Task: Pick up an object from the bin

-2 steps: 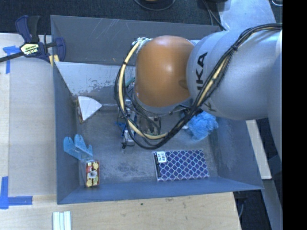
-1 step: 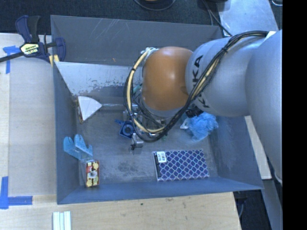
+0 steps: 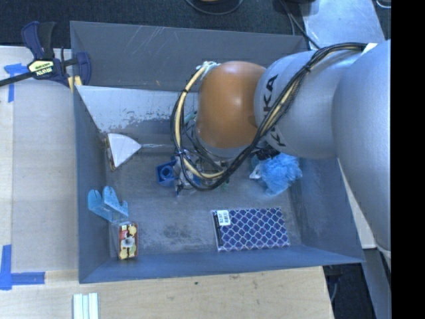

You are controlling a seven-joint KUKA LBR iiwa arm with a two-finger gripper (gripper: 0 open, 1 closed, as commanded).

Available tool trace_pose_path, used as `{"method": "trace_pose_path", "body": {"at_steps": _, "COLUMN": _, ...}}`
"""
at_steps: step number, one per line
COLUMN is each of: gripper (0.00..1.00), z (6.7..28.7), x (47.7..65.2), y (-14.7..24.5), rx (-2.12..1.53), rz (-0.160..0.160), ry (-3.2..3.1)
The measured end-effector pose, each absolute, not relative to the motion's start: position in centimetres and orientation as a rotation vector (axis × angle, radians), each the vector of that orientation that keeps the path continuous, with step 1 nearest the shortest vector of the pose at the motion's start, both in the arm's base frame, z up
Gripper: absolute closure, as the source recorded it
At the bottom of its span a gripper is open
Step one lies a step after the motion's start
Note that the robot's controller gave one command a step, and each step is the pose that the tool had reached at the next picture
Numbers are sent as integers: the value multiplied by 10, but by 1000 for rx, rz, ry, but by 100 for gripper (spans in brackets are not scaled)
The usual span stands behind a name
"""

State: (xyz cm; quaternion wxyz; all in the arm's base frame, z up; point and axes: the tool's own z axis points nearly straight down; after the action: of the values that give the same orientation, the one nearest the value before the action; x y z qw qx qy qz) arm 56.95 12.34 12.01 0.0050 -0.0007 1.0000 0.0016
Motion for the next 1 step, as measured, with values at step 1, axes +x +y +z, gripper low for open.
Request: {"method": "trace_pose_path", "body": {"at_steps": 1, "gripper": 100, "z": 120, "x": 569, "y": 123, "rx": -2, "rz": 5, "ry": 3132}}
